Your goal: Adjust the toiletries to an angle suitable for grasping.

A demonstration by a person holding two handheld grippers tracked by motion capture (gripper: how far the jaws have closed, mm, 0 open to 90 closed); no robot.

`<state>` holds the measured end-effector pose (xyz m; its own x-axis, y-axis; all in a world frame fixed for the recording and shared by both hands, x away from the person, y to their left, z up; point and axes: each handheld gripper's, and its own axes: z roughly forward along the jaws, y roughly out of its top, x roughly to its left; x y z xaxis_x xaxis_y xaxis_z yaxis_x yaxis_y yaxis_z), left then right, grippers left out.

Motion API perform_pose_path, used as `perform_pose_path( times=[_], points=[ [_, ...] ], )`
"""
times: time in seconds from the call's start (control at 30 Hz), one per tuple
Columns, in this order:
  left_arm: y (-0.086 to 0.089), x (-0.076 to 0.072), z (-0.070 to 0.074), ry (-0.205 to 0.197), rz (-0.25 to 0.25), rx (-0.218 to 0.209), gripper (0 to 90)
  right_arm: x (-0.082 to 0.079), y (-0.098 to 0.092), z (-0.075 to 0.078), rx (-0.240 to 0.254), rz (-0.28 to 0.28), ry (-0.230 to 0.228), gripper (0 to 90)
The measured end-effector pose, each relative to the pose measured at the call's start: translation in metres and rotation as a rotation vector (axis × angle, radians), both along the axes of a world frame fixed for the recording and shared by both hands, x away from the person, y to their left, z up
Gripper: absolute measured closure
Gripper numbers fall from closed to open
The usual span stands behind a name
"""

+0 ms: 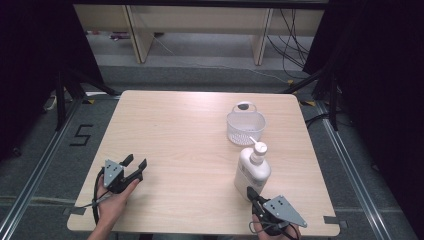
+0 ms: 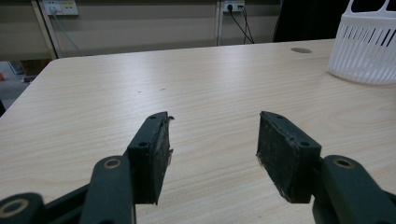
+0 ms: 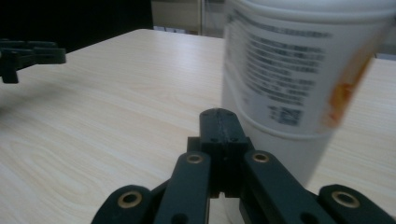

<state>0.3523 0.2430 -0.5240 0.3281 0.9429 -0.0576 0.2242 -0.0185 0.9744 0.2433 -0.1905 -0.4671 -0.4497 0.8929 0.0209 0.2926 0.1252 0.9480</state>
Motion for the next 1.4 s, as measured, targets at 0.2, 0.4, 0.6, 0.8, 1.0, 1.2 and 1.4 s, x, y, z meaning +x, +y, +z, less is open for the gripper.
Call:
perform_pose_path(
  times=[0.2,0.4,0.6,0.8,1.0,1.2,1.4],
  points=[
    [0.001,0.0,0.0,-0.006,-0.002,-0.003,43.3,0.006,0.006,0.0,-0.013,-0.004,0.002,90.0],
    [0.0,-0.001,0.0,-0.004,-0.002,0.003,43.3,0.008,-0.004,0.0,-0.005,-0.029,-0.006,90.0],
    [0.0,-0.001,0.0,-0.005,-0.001,0.003,43.4,0.012,-0.016,0.005,-0.009,-0.078,-0.011,90.0],
    [0.0,-0.001,0.0,-0.004,-0.001,0.005,43.5,0.021,-0.029,0.006,0.007,-0.123,-0.016,90.0],
    [0.0,0.0,0.0,-0.001,0.001,-0.001,43.6,0.025,-0.033,0.005,0.038,-0.161,0.015,90.0],
    [0.0,0.0,0.0,0.008,0.003,0.003,43.6,0.027,-0.036,0.005,0.013,-0.169,-0.009,90.0],
    [-0.001,0.002,0.0,0.014,0.001,-0.002,43.7,0.017,-0.041,0.013,0.056,-0.217,-0.066,68.2]
  ],
)
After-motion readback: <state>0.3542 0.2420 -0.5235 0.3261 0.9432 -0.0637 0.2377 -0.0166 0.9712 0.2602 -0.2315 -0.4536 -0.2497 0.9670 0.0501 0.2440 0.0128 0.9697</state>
